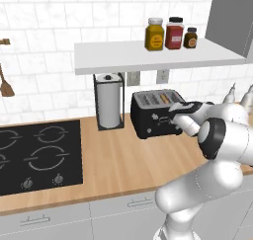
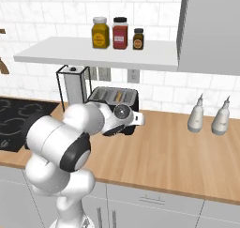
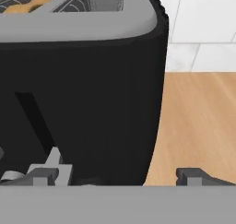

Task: Start the toaster. Once the lever pops up, take the bread to the plate on the dining counter.

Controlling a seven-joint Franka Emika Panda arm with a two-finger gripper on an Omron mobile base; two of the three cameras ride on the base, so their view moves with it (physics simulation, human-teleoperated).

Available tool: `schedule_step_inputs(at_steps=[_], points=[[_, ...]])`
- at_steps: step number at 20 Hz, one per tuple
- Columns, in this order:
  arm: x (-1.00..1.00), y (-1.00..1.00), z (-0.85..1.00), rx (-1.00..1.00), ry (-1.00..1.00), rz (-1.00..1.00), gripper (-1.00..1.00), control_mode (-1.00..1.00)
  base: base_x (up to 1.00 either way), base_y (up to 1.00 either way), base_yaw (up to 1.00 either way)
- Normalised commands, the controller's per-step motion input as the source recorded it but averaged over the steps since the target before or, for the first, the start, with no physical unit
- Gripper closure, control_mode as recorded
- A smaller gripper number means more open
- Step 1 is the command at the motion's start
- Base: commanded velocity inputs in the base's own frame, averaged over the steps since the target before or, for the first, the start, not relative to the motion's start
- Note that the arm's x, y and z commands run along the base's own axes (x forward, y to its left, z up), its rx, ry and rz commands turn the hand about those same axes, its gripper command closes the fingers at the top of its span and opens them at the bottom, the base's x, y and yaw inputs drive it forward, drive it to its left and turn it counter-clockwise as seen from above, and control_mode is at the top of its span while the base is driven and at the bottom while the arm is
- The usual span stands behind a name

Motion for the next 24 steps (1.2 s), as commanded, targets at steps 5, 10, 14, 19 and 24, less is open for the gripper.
schedule_step_inputs(at_steps=[5, 10, 14, 19, 24], points=[[0.0, 0.0, -0.3, 0.0, 0.01, 0.0, -1.0, -1.0, 0.0, 0.0, 0.0], [0.0, 0.0, -0.09, 0.0, 0.0, 0.0, -1.0, -1.0, 0.0, 0.0, 0.0], [0.0, 0.0, 0.0, 0.0, 0.0, 0.0, -1.0, -1.0, 0.0, 0.0, 0.0], [0.0, 0.0, -0.05, 0.0, 0.0, 0.0, -1.0, -1.0, 0.0, 0.0, 0.0], [0.0, 0.0, -0.5, 0.0, 0.02, 0.0, -1.0, -1.0, 0.0, 0.0, 0.0]])
